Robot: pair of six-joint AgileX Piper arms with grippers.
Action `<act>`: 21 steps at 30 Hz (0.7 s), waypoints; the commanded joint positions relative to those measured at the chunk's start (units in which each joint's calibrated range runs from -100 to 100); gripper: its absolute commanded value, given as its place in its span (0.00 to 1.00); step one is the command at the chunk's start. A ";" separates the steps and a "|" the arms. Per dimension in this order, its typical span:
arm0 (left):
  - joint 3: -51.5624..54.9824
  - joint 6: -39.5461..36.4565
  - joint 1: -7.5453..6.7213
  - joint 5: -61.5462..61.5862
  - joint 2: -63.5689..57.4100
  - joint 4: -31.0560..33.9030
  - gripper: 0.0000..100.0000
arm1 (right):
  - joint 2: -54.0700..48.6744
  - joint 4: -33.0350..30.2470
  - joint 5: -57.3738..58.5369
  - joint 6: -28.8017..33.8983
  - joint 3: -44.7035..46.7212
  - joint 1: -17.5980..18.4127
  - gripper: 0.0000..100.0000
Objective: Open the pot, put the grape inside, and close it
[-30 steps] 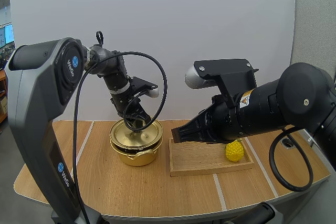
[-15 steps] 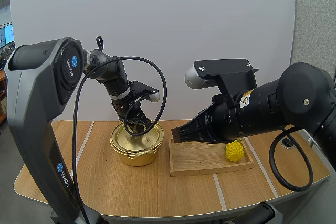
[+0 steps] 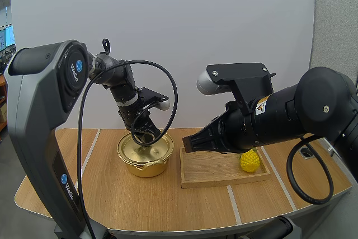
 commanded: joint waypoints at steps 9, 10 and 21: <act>0.89 0.15 -0.13 5.92 -0.25 0.94 0.07 | -0.48 -0.39 -0.88 -0.64 0.18 -0.25 0.00; 0.89 0.15 -0.13 6.12 -0.25 0.94 0.14 | -0.48 -0.39 -0.88 -0.64 0.18 -0.25 0.00; 0.30 0.15 -0.13 8.87 -2.81 0.94 1.00 | -0.48 -0.39 -0.88 -0.64 0.18 -0.25 0.00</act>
